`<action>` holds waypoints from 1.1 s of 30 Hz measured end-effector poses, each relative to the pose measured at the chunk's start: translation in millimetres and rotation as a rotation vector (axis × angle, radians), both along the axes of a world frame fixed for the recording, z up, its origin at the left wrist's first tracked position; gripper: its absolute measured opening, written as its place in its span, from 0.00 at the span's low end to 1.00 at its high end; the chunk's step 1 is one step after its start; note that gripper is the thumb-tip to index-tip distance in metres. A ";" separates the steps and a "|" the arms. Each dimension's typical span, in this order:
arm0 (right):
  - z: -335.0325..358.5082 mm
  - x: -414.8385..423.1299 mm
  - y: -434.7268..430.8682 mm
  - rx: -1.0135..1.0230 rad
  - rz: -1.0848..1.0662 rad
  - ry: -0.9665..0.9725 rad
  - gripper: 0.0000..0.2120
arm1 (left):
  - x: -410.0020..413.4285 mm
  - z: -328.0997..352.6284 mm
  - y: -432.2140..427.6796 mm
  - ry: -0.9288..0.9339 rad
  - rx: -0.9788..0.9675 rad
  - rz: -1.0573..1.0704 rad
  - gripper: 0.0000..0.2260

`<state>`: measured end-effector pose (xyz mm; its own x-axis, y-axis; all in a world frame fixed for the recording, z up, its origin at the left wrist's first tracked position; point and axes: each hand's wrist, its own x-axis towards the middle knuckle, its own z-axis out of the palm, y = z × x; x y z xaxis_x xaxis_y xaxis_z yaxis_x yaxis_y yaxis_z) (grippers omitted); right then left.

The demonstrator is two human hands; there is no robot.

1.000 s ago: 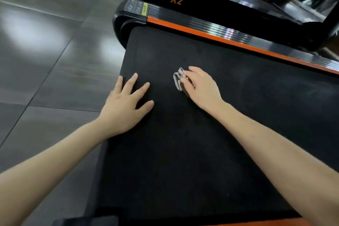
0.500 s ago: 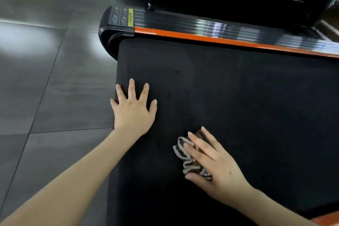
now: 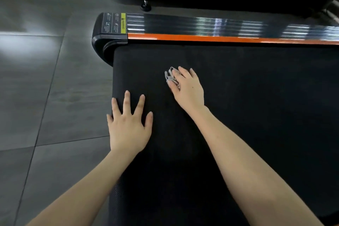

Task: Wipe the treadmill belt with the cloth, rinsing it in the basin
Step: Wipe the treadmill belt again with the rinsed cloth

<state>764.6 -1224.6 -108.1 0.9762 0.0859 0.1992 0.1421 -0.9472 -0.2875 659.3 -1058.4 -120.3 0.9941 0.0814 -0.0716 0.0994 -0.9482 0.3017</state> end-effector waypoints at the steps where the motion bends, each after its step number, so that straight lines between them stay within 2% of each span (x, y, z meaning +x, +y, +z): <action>1: 0.0 -15.7 -2.9 0.008 0.030 0.000 0.21 | -0.2 -0.2 0.0 -0.002 -0.005 0.000 0.26; 5: 0.7 -117.7 -25.2 0.013 0.258 -0.008 0.21 | 0.2 0.2 -0.4 -0.014 -0.015 0.000 0.26; 7: -2.2 -124.9 -34.8 0.002 0.335 -0.041 0.20 | -0.3 0.3 -0.7 -0.016 -0.007 0.003 0.27; 10: -9.9 -62.6 -29.5 -0.059 0.357 -0.082 0.20 | -1.0 -0.9 0.0 -0.013 0.002 0.001 0.30; 14: -7.8 46.7 3.1 0.001 0.088 -0.050 0.19 | 0.2 -3.1 1.4 -0.028 -0.033 0.008 0.30; 16: -3.0 61.9 14.5 0.020 0.009 -0.024 0.19 | 0.7 -3.4 2.1 -0.032 -0.051 0.008 0.30; 19: -2.0 17.8 8.1 0.012 0.235 -0.088 0.19 | -0.7 -3.0 4.1 -0.035 -0.068 0.006 0.30; 21: -3.8 -24.2 -8.3 -0.022 0.376 -0.050 0.21 | -0.8 -3.4 4.2 -0.032 -0.068 0.009 0.29; 23: -0.7 -16.3 -27.1 -0.057 0.447 -0.035 0.22 | -1.5 -3.3 3.1 -0.034 -0.069 0.010 0.29; 24: -0.8 4.8 -33.1 -0.070 0.422 -0.082 0.21 | -1.1 -3.2 2.9 -0.040 -0.066 0.007 0.28; 26: -4.5 60.0 -36.7 -0.059 0.196 -0.139 0.19 | -1.4 -4.8 2.5 -0.052 -0.060 0.017 0.28; 28: -6.2 102.4 -31.4 -0.033 -0.075 -0.071 0.20 | -1.0 -6.3 2.4 -0.066 -0.044 0.022 0.27; 30: -9.7 121.4 -8.9 -0.004 -0.248 -0.051 0.20 | 1.5 -6.8 2.3 -0.079 -0.028 0.020 0.27; 33: -5.2 120.9 42.7 -0.044 -0.194 -0.068 0.18 | 1.4 -7.9 1.7 -0.071 -0.019 0.022 0.27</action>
